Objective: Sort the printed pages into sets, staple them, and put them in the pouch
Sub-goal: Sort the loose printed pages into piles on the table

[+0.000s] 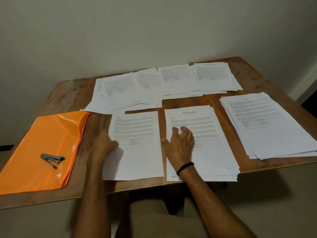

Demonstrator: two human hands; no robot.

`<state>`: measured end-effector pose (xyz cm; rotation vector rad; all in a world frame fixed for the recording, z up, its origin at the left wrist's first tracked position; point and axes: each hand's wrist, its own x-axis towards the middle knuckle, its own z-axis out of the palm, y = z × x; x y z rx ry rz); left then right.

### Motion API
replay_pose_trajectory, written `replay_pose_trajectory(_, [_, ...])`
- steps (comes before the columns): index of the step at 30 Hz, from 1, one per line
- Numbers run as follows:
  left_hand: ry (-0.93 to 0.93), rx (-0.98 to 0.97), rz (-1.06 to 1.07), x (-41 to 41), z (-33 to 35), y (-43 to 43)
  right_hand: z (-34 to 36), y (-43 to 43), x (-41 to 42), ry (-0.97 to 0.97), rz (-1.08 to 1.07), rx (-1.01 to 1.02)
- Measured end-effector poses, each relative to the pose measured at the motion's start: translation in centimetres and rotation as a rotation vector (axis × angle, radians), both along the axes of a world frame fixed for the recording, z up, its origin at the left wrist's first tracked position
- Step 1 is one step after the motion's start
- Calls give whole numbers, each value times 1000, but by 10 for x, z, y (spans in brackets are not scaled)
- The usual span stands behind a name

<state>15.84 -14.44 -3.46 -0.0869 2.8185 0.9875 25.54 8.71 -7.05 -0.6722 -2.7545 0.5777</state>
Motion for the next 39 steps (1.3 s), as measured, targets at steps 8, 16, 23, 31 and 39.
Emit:
replay_pose_trajectory(8, [83,-248,-138,43,-29,70,-21,23,7,4,18,24])
replay_pose_trajectory(16, [80,-278,-188,56,-35,106,-21,35,13,-9,17,6])
replay_pose_trajectory(23, [50,-315,-191,52,-33,106,-18,50,11,-8,-6,-10])
replay_pose_trajectory(31, [8,-335,-193,54,-28,107,-13,58,4,26,-14,-26])
replay_pose_trajectory(39, [112,-105,-129,-11,-4,91,21,48,-81,109,66,-266])
